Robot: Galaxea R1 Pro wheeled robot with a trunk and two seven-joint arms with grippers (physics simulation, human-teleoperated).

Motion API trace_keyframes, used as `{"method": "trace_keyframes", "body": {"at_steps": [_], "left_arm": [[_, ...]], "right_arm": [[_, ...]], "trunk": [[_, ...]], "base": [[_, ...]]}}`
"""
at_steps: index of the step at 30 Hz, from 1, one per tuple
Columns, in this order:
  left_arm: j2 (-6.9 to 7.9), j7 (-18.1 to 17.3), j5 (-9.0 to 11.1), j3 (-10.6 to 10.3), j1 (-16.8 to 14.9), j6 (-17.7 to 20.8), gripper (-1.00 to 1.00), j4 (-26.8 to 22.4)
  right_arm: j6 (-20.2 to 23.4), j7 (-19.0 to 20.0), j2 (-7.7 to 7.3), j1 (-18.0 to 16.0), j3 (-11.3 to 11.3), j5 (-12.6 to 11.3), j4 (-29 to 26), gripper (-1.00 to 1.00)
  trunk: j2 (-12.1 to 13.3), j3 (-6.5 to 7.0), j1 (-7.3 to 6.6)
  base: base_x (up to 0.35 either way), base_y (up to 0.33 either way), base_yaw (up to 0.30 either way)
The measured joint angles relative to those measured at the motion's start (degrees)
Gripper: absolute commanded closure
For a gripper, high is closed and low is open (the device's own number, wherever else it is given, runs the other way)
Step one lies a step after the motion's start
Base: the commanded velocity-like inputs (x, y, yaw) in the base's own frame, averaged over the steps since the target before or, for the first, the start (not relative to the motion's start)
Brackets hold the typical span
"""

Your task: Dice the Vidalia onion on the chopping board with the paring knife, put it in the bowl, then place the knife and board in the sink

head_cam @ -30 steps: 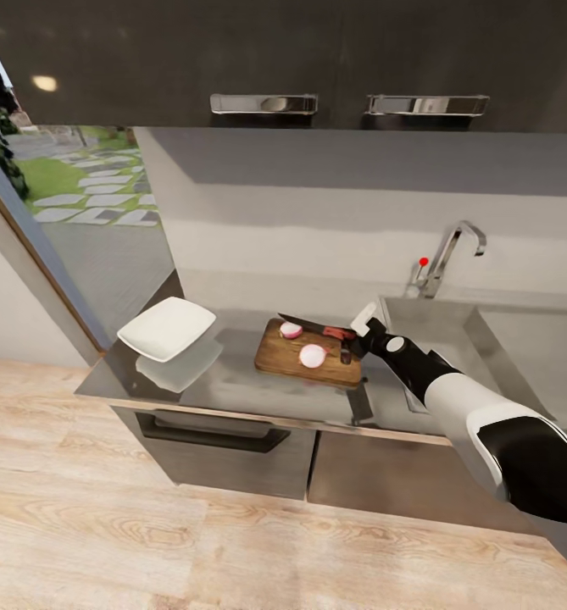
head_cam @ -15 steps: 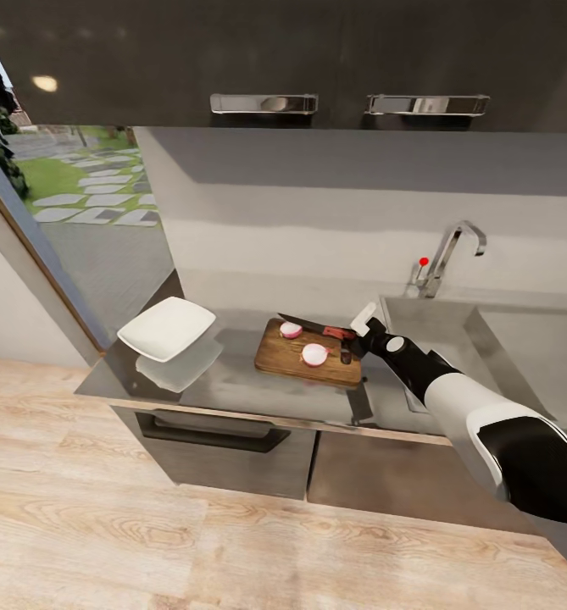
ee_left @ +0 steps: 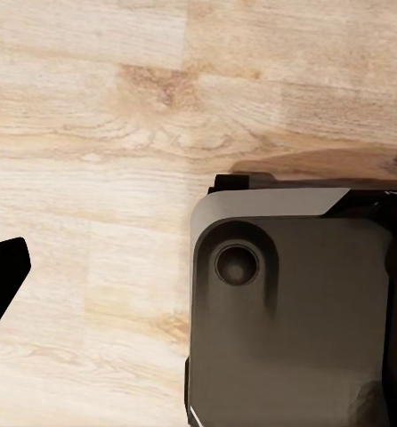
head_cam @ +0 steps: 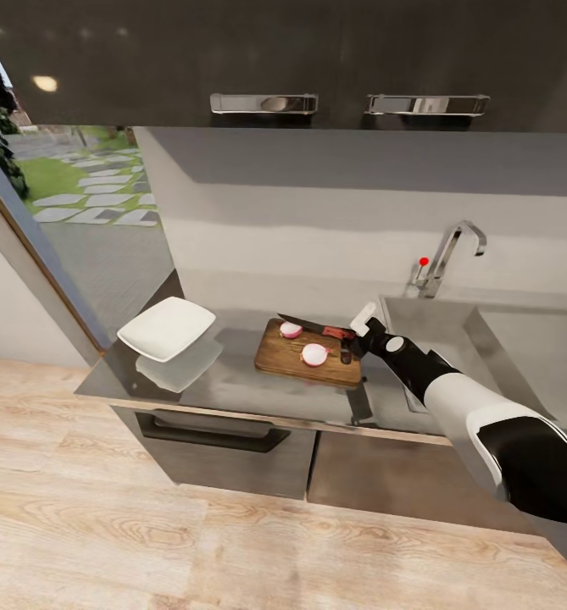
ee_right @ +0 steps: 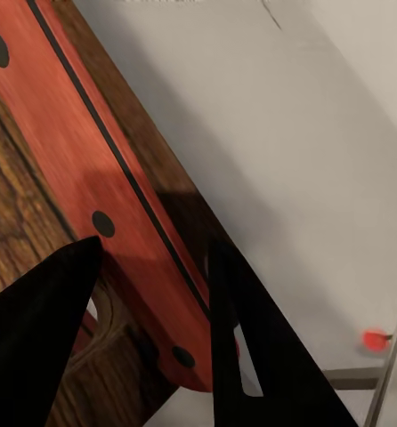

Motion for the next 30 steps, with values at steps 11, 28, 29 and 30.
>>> {"method": "trace_keyframes", "body": {"at_steps": [11,28,29,30], "left_arm": [[0.0,0.0,0.0,0.0,0.0,0.0,-1.0,0.0],[0.0,0.0,0.0,0.0,0.0,0.0,-1.0,0.0],[0.0,0.0,0.0,0.0,0.0,0.0,-1.0,0.0],[0.0,0.0,0.0,0.0,0.0,0.0,-1.0,0.0]], "right_arm": [[0.0,0.0,0.09,0.0,0.0,-0.1,-0.1,1.0],[0.0,0.1,0.97,0.0,0.1,3.6,-0.3,1.0],[0.0,0.1,0.97,0.0,0.1,3.6,-0.3,1.0],[0.0,0.1,0.97,0.0,0.1,3.6,-0.3,1.0]], "trunk": [[0.0,0.0,0.0],[0.0,0.0,0.0],[0.0,0.0,0.0],[0.0,0.0,0.0]], "base": [[0.0,0.0,0.0],[0.0,0.0,0.0],[0.0,0.0,0.0],[0.0,0.0,0.0]]}}
